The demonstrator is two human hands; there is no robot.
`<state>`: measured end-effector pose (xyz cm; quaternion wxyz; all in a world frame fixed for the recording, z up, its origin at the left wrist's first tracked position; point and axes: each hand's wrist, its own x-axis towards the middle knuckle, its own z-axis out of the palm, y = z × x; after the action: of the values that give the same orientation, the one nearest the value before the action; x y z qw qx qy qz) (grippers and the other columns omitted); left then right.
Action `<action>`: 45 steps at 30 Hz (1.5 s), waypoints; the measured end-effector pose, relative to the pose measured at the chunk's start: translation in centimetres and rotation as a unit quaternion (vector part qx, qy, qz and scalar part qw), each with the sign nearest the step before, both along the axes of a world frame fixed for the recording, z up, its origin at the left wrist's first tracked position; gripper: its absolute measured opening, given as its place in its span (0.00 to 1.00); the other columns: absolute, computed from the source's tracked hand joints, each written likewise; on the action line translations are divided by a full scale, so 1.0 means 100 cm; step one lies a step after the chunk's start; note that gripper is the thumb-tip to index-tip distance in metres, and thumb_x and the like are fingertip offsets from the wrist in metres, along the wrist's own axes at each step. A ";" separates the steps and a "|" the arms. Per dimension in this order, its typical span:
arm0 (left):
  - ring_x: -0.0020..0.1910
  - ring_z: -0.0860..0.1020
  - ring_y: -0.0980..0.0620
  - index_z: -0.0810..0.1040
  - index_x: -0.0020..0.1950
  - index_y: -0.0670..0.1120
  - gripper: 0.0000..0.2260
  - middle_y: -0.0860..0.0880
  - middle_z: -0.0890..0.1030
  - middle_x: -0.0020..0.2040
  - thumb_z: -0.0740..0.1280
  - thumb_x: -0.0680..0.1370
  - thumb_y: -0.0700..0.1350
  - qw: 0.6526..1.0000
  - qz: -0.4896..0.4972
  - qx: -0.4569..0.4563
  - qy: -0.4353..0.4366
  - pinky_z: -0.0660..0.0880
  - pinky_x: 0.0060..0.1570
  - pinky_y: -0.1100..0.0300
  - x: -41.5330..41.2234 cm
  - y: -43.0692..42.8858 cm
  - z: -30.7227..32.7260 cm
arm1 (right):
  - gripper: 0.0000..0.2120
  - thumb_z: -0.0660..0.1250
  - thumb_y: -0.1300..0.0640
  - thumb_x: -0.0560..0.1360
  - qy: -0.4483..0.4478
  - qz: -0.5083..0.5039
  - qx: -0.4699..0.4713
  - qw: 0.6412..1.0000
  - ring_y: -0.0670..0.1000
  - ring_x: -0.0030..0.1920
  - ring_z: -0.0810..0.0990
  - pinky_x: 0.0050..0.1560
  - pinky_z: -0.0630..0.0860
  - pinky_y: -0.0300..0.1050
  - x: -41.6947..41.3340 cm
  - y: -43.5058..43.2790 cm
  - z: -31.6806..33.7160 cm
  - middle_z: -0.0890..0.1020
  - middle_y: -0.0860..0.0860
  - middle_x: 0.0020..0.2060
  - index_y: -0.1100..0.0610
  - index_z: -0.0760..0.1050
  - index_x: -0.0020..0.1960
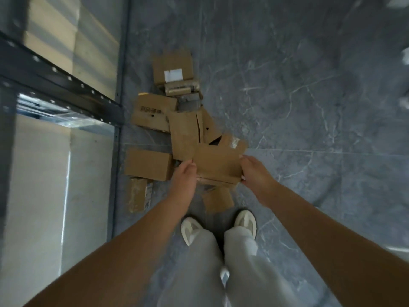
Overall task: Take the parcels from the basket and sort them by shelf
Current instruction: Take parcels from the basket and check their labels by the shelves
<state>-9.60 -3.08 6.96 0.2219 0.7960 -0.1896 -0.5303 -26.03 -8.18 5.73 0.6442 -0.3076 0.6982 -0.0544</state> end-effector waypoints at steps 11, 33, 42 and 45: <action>0.49 0.77 0.58 0.75 0.59 0.41 0.08 0.50 0.79 0.52 0.64 0.80 0.35 0.946 0.001 -0.314 -0.080 0.71 0.44 0.79 0.085 -0.074 0.429 | 0.13 0.56 0.50 0.84 -0.125 0.017 -0.207 0.970 0.55 0.53 0.80 0.57 0.80 0.55 0.069 -0.090 0.433 0.79 0.55 0.54 0.56 0.73 0.60; 0.53 0.81 0.54 0.79 0.58 0.48 0.08 0.48 0.80 0.54 0.66 0.80 0.46 0.774 0.302 -0.525 -0.188 0.79 0.53 0.59 0.089 0.100 0.709 | 0.13 0.71 0.56 0.76 -0.343 0.231 -0.393 0.821 0.49 0.54 0.83 0.58 0.79 0.48 0.136 -0.022 0.710 0.84 0.49 0.53 0.54 0.79 0.60; 0.51 0.81 0.60 0.82 0.59 0.47 0.10 0.49 0.81 0.58 0.70 0.78 0.44 0.716 0.437 -0.469 -0.276 0.77 0.46 0.71 0.082 0.261 0.701 | 0.11 0.71 0.53 0.76 -0.410 0.401 -0.260 0.777 0.51 0.51 0.85 0.53 0.82 0.55 0.199 0.097 0.699 0.86 0.51 0.49 0.55 0.77 0.57; 0.56 0.81 0.52 0.83 0.54 0.48 0.07 0.51 0.84 0.54 0.69 0.78 0.48 0.666 0.521 -0.465 -0.262 0.78 0.57 0.59 0.078 0.317 0.703 | 0.13 0.69 0.49 0.77 -0.429 0.437 -0.264 0.745 0.53 0.52 0.84 0.54 0.82 0.55 0.221 0.153 0.708 0.84 0.53 0.52 0.56 0.75 0.56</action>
<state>-1.80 28.61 77.24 0.7449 0.6644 -0.0166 0.0590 -3.89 7.11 76.52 0.7219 -0.6814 0.0942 -0.0755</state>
